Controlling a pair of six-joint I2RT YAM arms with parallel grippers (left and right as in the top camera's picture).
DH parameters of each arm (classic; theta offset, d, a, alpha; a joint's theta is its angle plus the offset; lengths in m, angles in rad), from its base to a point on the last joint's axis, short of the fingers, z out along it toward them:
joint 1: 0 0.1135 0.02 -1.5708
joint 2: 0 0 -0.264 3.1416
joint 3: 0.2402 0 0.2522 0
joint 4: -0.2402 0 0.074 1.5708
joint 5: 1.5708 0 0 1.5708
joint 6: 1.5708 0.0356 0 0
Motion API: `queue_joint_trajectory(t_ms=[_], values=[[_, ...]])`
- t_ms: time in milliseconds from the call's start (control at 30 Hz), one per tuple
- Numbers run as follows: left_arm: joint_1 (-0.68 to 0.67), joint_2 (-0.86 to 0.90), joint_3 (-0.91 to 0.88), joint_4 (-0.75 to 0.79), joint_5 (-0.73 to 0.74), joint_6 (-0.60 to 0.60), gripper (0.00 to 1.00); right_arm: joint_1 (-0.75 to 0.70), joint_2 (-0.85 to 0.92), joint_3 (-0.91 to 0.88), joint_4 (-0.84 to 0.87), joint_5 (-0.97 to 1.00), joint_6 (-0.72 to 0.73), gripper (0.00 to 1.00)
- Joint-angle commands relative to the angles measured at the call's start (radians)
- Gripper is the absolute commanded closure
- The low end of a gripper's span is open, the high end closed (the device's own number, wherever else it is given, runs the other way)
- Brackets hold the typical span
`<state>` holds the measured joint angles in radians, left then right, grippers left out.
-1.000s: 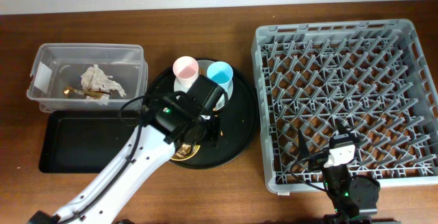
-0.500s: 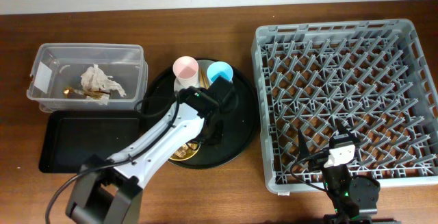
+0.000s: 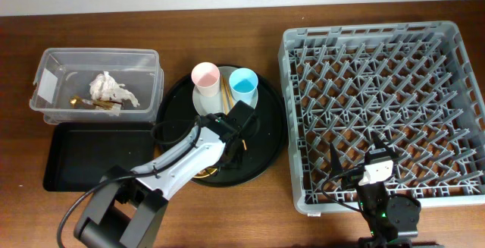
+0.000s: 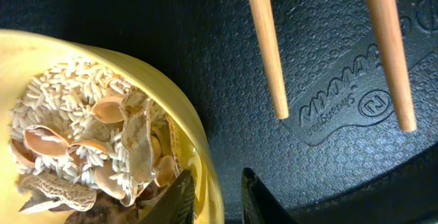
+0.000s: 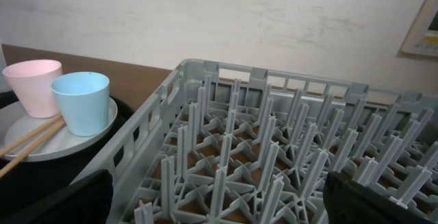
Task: Sort waste into correct bins and load items into the dishwasher rack
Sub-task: 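Move the left gripper to the yellow bowl and grasp its rim, then lift the yellow bowl and tip its contents onto the black tray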
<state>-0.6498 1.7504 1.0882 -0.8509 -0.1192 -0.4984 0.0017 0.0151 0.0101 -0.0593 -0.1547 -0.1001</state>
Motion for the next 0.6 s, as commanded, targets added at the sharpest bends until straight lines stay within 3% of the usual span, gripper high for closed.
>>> queue_joint_trajectory(t_ms=[0, 133, 467, 567], values=[[-0.002, 0.007, -0.008, 0.003, -0.028, -0.005, 0.87, 0.005, -0.006, -0.005, -0.005, 0.006, 0.011, 0.02], [-0.002, 0.007, -0.008, 0.002, -0.032, -0.005, 1.0, 0.005, -0.006, -0.005, -0.005, 0.006, 0.011, 0.02], [0.004, -0.116, 0.165, -0.154, -0.063, 0.056, 1.0, 0.005, -0.006, -0.005, -0.005, 0.006, 0.011, 0.02], [0.09, -0.179, 0.211, -0.248, -0.043, 0.105, 1.0, 0.005, -0.006, -0.005, -0.005, 0.006, 0.011, 0.02]])
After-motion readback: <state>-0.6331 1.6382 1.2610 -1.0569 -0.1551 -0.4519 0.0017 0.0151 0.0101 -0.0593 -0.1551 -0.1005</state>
